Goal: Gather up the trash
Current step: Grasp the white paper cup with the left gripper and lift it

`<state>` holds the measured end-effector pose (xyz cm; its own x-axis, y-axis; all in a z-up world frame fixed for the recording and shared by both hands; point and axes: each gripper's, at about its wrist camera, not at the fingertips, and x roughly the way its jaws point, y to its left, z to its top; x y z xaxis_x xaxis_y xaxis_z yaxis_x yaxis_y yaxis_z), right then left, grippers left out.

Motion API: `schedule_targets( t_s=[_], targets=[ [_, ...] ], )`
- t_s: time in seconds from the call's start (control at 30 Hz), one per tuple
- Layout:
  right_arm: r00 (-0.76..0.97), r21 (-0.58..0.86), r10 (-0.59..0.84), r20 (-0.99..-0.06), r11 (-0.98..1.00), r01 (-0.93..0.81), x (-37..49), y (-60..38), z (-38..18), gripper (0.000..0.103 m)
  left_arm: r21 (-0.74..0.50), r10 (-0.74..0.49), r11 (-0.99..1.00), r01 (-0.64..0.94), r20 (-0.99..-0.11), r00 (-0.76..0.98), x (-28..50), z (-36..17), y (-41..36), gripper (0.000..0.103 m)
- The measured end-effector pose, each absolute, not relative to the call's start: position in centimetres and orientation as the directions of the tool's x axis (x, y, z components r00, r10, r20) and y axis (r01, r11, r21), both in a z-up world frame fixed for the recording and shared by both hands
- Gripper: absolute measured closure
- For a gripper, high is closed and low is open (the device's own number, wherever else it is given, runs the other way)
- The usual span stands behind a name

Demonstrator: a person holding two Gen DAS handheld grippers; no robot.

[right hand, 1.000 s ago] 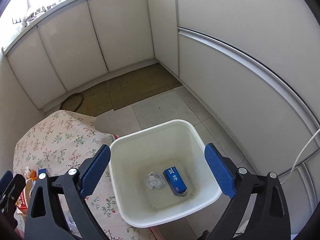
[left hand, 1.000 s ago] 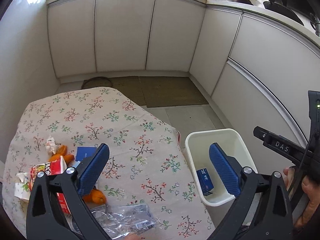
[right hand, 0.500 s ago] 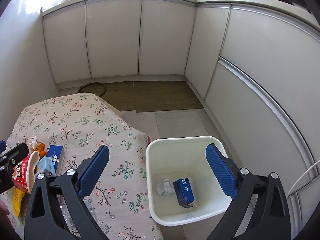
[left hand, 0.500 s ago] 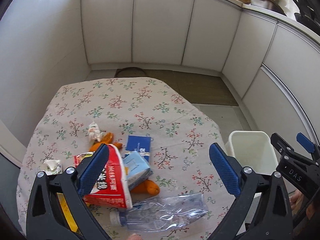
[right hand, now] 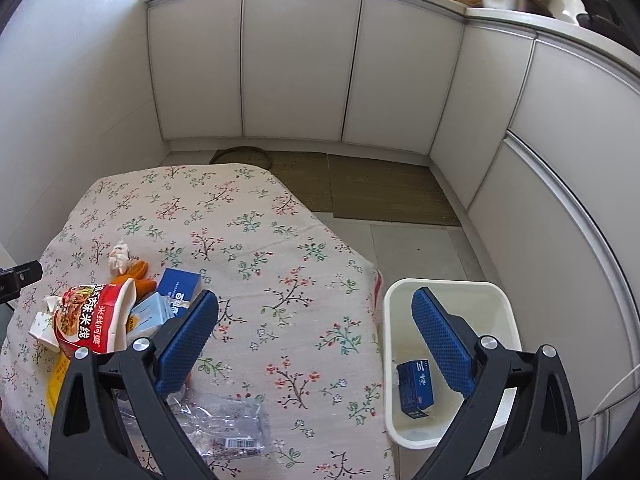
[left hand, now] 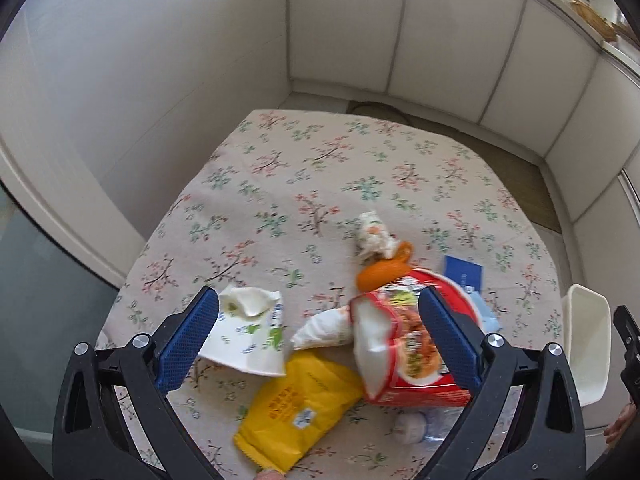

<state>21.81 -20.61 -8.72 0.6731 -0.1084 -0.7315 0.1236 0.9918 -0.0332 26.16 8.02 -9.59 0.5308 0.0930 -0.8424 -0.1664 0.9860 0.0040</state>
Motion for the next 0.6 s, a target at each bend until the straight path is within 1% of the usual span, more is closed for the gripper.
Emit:
schedule_targets(
  t_s=[0.07,0.17,0.23,0.37,0.4,0.5,0.6],
  targets=[
    [0.666,-0.028,-0.092,-0.740,0.994,0.106,22.1,-19.9,-9.0,0.009,-0.019,0.093,0.975,-0.223,-0.872,0.481,26.3,-10.5,10.6,0.007],
    [0.657,-0.024,-0.075,-0.750,0.996,0.087,22.4,-19.0,-9.4,0.009,-0.105,0.038,0.947,-0.304,-0.902,0.429,26.3,-11.9,13.8,0.007],
    [0.651,-0.025,-0.070,-0.755,0.997,0.079,22.6,-18.5,-9.6,0.009,-0.149,-0.004,0.933,-0.327,-0.914,0.405,26.2,-12.7,14.9,0.007],
    [0.640,-0.022,-0.062,-0.765,0.997,0.070,23.0,-17.9,-9.9,0.009,-0.092,0.034,0.928,-0.361,-0.944,0.327,26.3,-14.3,16.0,0.007],
    [0.637,-0.021,-0.059,-0.769,0.998,0.067,23.1,-17.8,-10.0,0.009,-0.103,0.026,0.918,-0.383,-0.948,0.317,26.3,-14.7,16.6,0.007],
    [0.627,-0.018,-0.049,-0.777,0.998,0.054,23.3,-17.4,-10.3,0.009,-0.178,-0.055,0.892,-0.417,-0.955,0.290,26.3,-16.3,18.0,0.007],
    [0.619,-0.020,-0.038,-0.785,0.999,0.036,23.6,-16.8,-10.6,0.009,-0.180,-0.062,0.891,-0.418,-0.958,0.280,26.7,-17.4,18.6,0.007]
  ],
)
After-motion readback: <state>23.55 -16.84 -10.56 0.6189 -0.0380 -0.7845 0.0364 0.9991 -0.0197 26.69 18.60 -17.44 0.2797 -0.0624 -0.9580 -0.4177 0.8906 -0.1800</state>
